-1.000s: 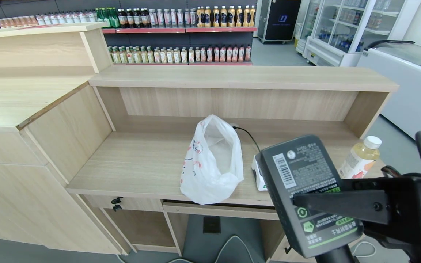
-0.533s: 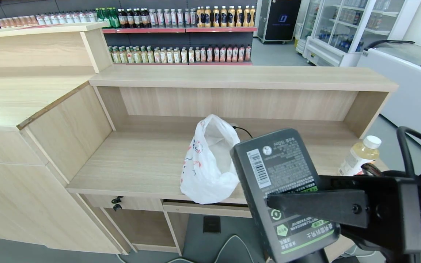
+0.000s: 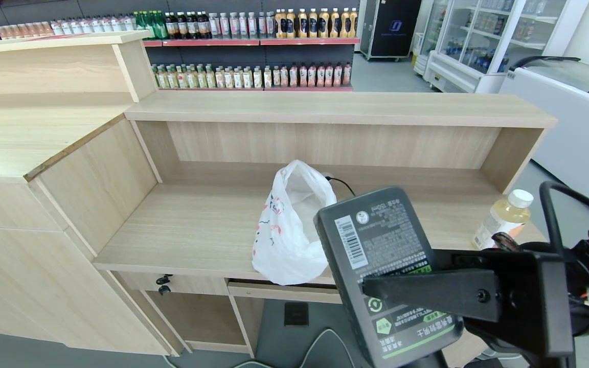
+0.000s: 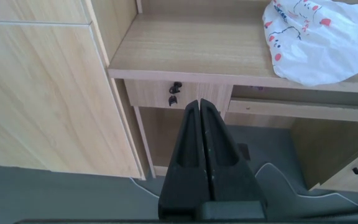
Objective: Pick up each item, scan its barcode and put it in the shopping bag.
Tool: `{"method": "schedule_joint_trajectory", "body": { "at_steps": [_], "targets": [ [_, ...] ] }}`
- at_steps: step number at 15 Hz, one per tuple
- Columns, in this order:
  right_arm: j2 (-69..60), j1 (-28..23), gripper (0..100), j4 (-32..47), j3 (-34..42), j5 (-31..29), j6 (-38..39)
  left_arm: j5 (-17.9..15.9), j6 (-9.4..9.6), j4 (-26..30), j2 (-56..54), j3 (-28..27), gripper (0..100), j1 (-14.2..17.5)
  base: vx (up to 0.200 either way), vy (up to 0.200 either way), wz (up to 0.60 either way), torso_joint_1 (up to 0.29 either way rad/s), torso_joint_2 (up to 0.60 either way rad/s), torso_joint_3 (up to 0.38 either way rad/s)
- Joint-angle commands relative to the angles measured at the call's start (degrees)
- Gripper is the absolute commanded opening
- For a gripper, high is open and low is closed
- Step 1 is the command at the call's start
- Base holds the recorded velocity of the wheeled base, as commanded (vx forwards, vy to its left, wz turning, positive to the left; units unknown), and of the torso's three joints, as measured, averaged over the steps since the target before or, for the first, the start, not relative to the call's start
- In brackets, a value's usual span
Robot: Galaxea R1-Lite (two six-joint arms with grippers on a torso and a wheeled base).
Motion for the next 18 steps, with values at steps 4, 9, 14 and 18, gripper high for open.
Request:
{"method": "schedule_joint_trajectory", "body": {
  "at_steps": [4, 9, 14, 18],
  "targets": [
    [-0.8, 0.0, 0, 0.1, 0.4, 0.0, 0.0, 0.0, 0.04, 0.0, 0.0, 0.0, 0, 0.0, 0.000, 0.000, 0.00, 0.000, 0.00, 0.000],
    [-17.6, -22.8, 0, 0.8, 4.0, -21.8, 28.7, 0.0, 0.04, 0.0, 0.0, 0.0, 0, 0.0, 0.000, 0.000, 0.00, 0.000, 0.00, 0.000],
    [-23.5, -49.5, 0, 5.6, 6.4, -25.9, 66.7, 0.0, -0.04, 0.0, 0.0, 0.0, 0, 0.0, 0.000, 0.000, 0.00, 0.000, 0.00, 0.000],
    [-22.1, -54.0, 0, 6.4, 6.4, -26.3, 85.8, 0.0, -0.04, 0.0, 0.0, 0.0, 0, 0.0, 0.000, 0.000, 0.00, 0.000, 0.00, 0.000]
  ]
}}
